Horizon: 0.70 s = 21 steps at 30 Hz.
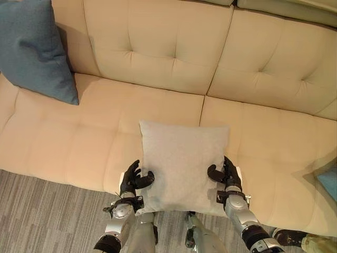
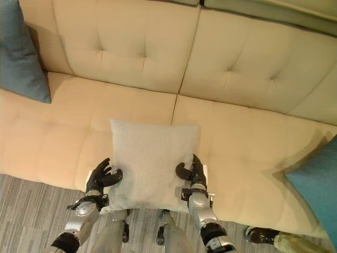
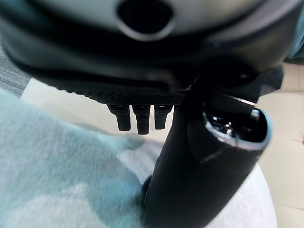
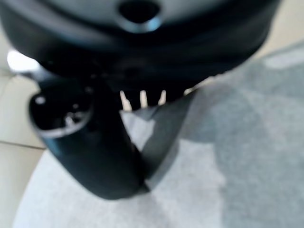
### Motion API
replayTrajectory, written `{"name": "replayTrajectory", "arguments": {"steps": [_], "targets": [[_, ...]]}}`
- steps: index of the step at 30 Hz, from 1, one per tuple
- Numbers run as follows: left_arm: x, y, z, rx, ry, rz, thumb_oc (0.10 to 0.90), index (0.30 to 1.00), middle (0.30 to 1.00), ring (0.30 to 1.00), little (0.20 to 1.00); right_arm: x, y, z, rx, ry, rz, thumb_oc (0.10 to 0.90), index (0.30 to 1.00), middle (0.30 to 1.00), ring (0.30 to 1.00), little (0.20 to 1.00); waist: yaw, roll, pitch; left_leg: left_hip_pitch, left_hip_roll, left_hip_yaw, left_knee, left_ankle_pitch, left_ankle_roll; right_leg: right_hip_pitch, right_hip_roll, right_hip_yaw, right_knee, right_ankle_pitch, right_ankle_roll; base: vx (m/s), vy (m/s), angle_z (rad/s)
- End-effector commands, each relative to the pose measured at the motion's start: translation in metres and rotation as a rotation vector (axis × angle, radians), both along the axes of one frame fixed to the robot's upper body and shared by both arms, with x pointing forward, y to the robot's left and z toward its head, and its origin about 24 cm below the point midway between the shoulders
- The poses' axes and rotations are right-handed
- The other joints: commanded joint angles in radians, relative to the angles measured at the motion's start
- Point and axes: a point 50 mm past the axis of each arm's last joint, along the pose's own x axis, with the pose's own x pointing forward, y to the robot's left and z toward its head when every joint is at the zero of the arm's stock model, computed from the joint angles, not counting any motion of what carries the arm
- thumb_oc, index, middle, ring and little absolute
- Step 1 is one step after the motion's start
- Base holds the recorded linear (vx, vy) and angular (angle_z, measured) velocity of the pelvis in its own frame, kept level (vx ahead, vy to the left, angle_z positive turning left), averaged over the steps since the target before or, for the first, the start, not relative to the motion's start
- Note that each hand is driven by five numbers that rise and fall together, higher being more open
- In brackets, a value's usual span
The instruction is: Pick up all the scattered cushions and arrange them neatly on the sofa.
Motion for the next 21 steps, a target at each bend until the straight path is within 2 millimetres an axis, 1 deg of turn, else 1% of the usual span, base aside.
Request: {"name": "replayTrajectory", "arguments": {"steps": [1,2,6,7,8,9,13,14,15,16,17,21], "targets": [[0.017,-0.026,0.019,-0.065,-0.120,-0.084,0.529,0.493,0.493,0.493,0.493,0.012,0.057,0.016,0.155,-0.111,0.176,0.400,0.300,0.300,0.300,0.300,0.009,-0.038,0.006,0.028,-0.040,0.034,0.001,-0.104,0.000,0.023,-0.064,0.002,0.005,-0.080,0.078,0.00,0.000,0.00],[0.017,-0.028,0.020,-0.065,-0.129,-0.098,0.400,0.300,0.300,0.300,0.300,0.011,0.059,0.016,0.166,-0.113,0.185,0.400,0.300,0.300,0.300,0.300,0.007,-0.036,0.008,0.032,-0.040,0.034,0.001,-0.106,0.000,0.026,-0.064,0.003,0.005,-0.080,0.078,0.00,0.000,0.00],[0.018,-0.034,0.026,-0.072,-0.156,-0.132,0.400,0.300,0.300,0.300,0.300,0.009,0.058,0.018,0.163,-0.134,0.198,0.400,0.300,0.300,0.300,0.300,-0.001,-0.031,0.007,0.045,-0.040,0.037,0.001,-0.113,0.001,0.034,-0.065,0.007,0.005,-0.082,0.079,0.00,0.000,0.00],[0.019,-0.034,0.028,-0.074,-0.165,-0.136,0.400,0.300,0.300,0.300,0.300,0.009,0.057,0.021,0.159,-0.148,0.201,0.400,0.300,0.300,0.300,0.300,-0.002,-0.031,0.006,0.048,-0.040,0.038,0.001,-0.115,0.002,0.036,-0.065,0.008,0.005,-0.083,0.079,0.00,0.000,0.00],[0.022,-0.033,0.034,-0.087,-0.188,-0.128,0.400,0.300,0.300,0.300,0.300,0.011,0.052,0.027,0.151,-0.181,0.196,0.400,0.300,0.300,0.300,0.300,-0.005,-0.029,0.005,0.053,-0.040,0.040,0.001,-0.117,0.002,0.039,-0.066,0.009,0.005,-0.084,0.080,-0.01,-0.006,-0.03],[0.022,-0.033,0.034,-0.087,-0.188,-0.128,0.400,0.300,0.300,0.300,0.300,0.011,0.052,0.027,0.151,-0.181,0.196,0.400,0.300,0.300,0.300,0.300,-0.005,-0.029,0.005,0.053,-0.040,0.040,0.001,-0.117,0.002,0.040,-0.066,0.009,0.005,-0.084,0.080,0.00,0.000,0.00],[0.028,-0.030,0.051,-0.132,-0.266,-0.108,0.400,0.300,0.300,0.300,0.300,0.014,0.044,0.052,0.150,-0.303,0.185,0.400,0.300,0.300,0.300,0.300,-0.014,-0.018,0.002,0.067,-0.041,0.048,0.001,-0.123,0.005,0.046,-0.068,0.016,0.005,-0.085,0.080,0.00,0.003,-0.01],[0.028,-0.030,0.056,-0.139,-0.293,-0.111,0.400,0.300,0.300,0.300,0.300,0.015,0.043,0.060,0.146,-0.345,0.189,0.400,0.300,0.300,0.300,0.300,-0.016,-0.014,-0.002,0.067,-0.042,0.049,0.001,-0.123,0.006,0.044,-0.070,0.018,0.005,-0.084,0.080,0.01,0.029,-0.06],[0.030,-0.029,0.070,-0.147,-0.357,-0.116,0.400,0.300,0.300,0.300,0.300,0.015,0.042,0.076,0.144,-0.423,0.200,0.400,0.300,0.300,0.300,0.300,-0.019,-0.005,-0.003,0.074,-0.043,0.052,0.001,-0.129,0.008,0.049,-0.072,0.021,0.005,-0.086,0.081,0.00,0.025,-0.07],[0.030,-0.029,0.070,-0.147,-0.357,-0.116,0.400,0.300,0.300,0.300,0.300,0.015,0.042,0.076,0.144,-0.423,0.200,0.400,0.300,0.300,0.300,0.300,-0.019,-0.005,-0.006,0.071,-0.043,0.052,0.001,-0.127,0.009,0.046,-0.072,0.020,0.005,-0.084,0.081,0.01,0.024,-0.07],[0.031,-0.028,0.078,-0.151,-0.398,-0.120,0.400,0.300,0.300,0.300,0.300,0.015,0.042,0.086,0.139,-0.471,0.211,0.400,0.300,0.300,0.300,0.300,-0.020,-0.001,-0.005,0.077,-0.044,0.054,0.001,-0.131,0.010,0.051,-0.073,0.022,0.005,-0.087,0.082,0.00,0.022,-0.06],[0.033,-0.029,0.103,-0.166,-0.514,-0.124,0.400,0.300,0.300,0.300,0.300,0.014,0.043,0.110,0.124,-0.590,0.235,0.400,0.300,0.300,0.300,0.300,-0.025,0.011,-0.008,0.090,-0.047,0.062,0.001,-0.139,0.015,0.059,-0.078,0.021,0.010,-0.094,0.083,0.02,0.037,-0.05]]}}
